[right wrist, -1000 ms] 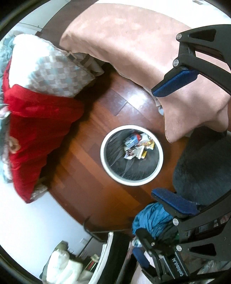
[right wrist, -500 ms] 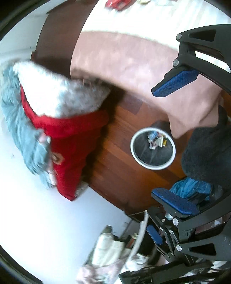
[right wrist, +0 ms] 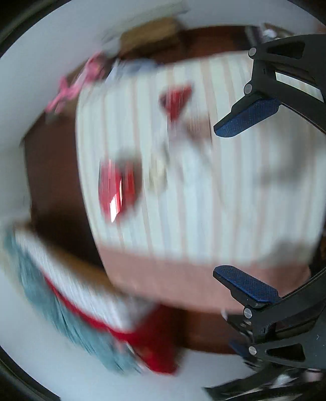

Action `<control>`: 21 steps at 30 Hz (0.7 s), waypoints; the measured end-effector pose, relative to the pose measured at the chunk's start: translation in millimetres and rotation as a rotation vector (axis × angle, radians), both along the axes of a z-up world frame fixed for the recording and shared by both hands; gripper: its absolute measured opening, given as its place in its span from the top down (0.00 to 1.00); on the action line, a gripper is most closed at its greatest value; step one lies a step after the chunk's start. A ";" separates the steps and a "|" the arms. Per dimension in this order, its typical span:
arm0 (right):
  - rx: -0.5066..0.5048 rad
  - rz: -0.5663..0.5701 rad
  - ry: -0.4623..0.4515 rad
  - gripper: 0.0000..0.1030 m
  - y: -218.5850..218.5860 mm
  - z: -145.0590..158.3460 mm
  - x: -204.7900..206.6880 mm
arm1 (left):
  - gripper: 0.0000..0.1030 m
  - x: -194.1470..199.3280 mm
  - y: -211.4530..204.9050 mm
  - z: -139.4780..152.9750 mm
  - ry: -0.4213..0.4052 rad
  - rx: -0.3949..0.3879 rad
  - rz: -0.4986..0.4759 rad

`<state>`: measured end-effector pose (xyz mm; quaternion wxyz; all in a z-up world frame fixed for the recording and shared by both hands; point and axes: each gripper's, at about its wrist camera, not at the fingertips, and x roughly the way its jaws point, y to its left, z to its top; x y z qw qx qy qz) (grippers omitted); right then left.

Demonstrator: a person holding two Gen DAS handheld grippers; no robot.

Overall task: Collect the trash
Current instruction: 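Grasp the red snack wrapper with the right tool while the left tool grasps the clear plastic tray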

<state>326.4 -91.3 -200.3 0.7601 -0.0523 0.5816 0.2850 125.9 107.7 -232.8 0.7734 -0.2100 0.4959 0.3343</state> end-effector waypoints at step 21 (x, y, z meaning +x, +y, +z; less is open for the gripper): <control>0.018 -0.129 0.145 0.45 -48.4 -104.9 117.0 | 0.63 201.5 -85.3 -65.7 0.027 -0.262 -0.238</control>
